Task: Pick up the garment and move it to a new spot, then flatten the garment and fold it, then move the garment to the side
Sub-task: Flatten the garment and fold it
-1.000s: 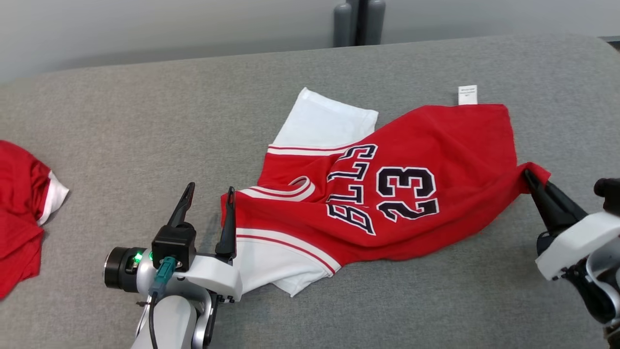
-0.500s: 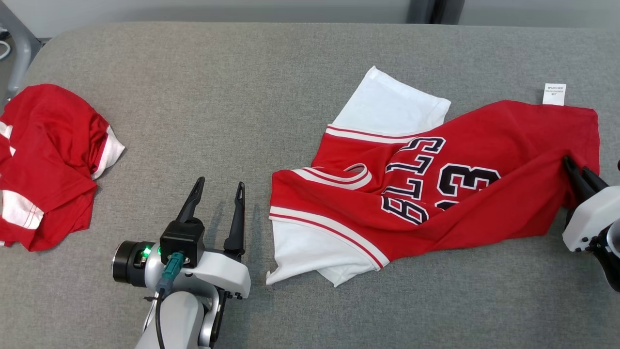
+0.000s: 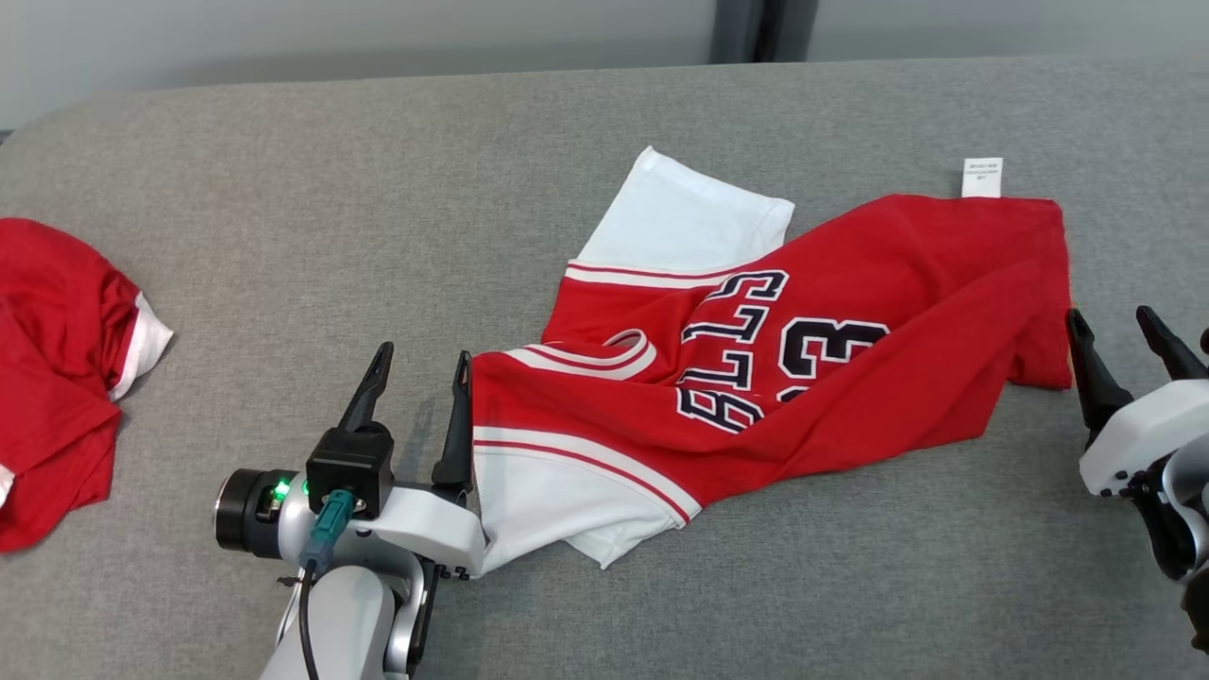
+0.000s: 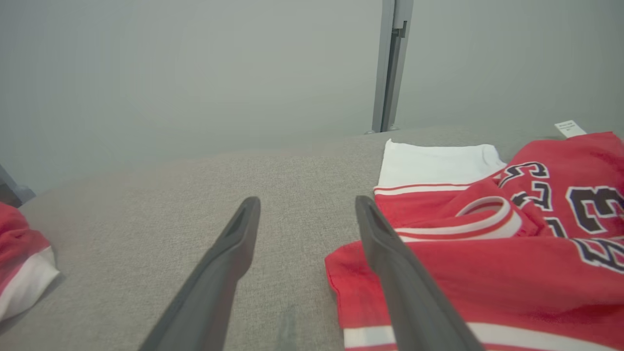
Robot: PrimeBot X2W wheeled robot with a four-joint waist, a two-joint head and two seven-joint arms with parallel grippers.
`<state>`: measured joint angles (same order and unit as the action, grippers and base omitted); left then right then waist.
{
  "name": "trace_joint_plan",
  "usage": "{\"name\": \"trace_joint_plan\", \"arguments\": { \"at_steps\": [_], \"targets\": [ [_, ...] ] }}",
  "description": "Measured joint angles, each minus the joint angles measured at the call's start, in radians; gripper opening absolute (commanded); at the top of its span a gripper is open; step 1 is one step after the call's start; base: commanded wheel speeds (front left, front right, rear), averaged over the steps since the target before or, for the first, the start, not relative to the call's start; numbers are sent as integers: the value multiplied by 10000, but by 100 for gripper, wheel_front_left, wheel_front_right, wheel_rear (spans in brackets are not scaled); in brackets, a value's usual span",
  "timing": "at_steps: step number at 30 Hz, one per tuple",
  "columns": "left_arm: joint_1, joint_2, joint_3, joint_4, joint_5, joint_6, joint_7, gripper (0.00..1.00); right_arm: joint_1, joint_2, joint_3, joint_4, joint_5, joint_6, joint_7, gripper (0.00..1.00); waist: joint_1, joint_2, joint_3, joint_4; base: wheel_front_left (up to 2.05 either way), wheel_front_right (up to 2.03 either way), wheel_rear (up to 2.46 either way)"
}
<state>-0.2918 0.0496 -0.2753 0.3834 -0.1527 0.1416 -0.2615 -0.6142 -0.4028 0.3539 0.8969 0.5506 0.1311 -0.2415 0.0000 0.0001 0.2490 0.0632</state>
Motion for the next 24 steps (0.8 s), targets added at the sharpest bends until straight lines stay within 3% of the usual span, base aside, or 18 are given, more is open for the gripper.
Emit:
{"name": "trace_joint_plan", "arguments": {
  "at_steps": [7, 11, 14, 24],
  "targets": [
    [245, 6, 69, 21, -4, -56, 0, 100, 1425, 104, -974, -1645, 265, -2, -203, 100, 0, 0, -300, -487, 0, 0, 0],
    [435, 4, 56, 31, -59, -100, 0, 100, 2476, 614, -1870, -3116, -92, -2, -230, 100, 0, 0, -407, -625, 0, 0, 0],
    [496, -4, 12, 73, -71, -173, 0, 100, 3057, 1045, -1937, -3835, -470, -2, -228, 100, 0, 0, -443, -670, 0, 0, 0],
    [411, -6, -171, 150, -59, -184, 0, 100, 3312, 1325, -1630, -3551, -794, -2, -136, 100, 0, 0, -515, -430, 0, 0, 0]
  ]
}}
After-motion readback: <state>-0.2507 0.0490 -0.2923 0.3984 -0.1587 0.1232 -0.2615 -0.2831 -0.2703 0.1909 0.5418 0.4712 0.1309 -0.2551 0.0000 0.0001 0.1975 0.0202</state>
